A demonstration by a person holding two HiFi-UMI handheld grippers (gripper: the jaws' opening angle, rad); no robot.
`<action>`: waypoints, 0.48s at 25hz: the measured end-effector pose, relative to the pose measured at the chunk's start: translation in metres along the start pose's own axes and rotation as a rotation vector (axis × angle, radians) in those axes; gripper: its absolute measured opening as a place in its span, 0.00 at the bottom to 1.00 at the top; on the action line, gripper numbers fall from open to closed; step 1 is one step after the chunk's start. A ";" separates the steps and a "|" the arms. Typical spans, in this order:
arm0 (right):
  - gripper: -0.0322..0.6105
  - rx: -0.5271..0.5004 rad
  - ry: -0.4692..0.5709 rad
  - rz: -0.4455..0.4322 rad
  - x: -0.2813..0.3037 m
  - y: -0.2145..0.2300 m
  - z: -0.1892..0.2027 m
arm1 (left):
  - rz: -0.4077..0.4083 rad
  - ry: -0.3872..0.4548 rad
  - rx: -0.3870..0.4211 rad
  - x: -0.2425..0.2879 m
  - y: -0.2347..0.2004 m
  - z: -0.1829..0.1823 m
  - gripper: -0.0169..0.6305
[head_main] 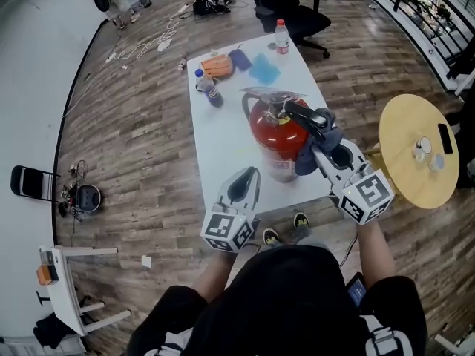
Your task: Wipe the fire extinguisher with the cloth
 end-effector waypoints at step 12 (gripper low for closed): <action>0.16 0.115 0.053 -0.290 0.064 0.063 -0.014 | -0.159 -0.015 0.034 0.044 -0.014 -0.007 0.10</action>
Point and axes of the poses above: the fingertips, and each gripper's own axes: x forward along the fingers, y to its right, z out of its underside, the point moved 3 cm from there along -x, backward along the fingers, and after that the axes turned 15 degrees about z, right-handed, at the moved point
